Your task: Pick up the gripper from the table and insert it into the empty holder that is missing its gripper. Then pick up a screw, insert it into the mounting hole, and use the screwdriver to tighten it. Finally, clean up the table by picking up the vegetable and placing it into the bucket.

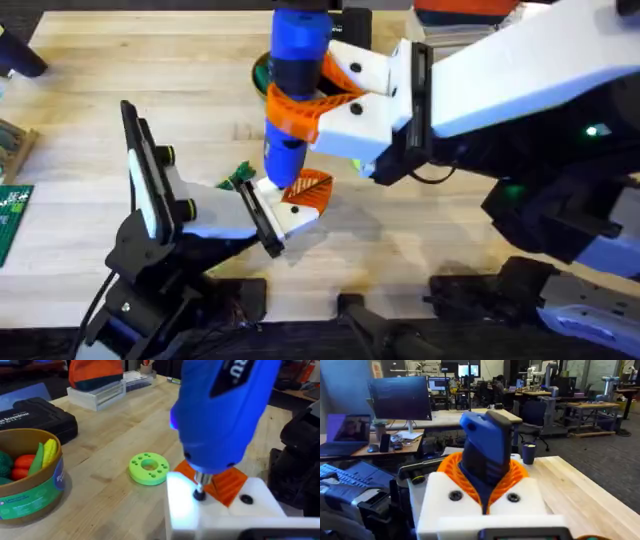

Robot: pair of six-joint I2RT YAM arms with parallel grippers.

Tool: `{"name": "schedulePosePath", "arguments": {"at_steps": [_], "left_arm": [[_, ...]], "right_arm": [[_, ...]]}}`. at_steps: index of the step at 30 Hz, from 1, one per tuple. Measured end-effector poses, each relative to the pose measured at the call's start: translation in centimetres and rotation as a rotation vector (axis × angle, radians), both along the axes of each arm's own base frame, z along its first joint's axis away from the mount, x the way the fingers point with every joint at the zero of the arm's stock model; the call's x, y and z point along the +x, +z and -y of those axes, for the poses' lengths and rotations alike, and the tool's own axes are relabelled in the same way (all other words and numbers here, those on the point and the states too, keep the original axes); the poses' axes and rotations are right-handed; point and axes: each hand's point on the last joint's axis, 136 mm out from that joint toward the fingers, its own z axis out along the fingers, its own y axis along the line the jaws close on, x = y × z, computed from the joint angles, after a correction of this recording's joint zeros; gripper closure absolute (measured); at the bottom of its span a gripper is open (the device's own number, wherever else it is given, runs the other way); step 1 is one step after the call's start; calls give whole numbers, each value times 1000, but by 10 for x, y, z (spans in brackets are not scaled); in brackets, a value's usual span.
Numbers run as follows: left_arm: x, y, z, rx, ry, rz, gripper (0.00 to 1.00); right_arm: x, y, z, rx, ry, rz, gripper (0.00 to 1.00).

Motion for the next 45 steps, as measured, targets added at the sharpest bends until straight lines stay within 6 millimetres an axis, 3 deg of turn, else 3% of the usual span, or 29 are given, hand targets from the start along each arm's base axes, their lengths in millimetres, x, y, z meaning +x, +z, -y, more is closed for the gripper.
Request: {"name": "schedulePosePath", "arguments": {"at_steps": [28,32,38,45], "left_arm": [[0,0,0,0,-1,-2,989],[-1,0,0,-1,-4,0,989],[-1,0,0,0,-4,0,989],[-1,0,0,0,-4,0,989]], "right_arm": [[2,-4,0,-13,-5,-14,973],[0,4,2,15,0,16,973],[-8,55,26,202,-32,179,973],[6,39,24,144,-56,112,973]]}}
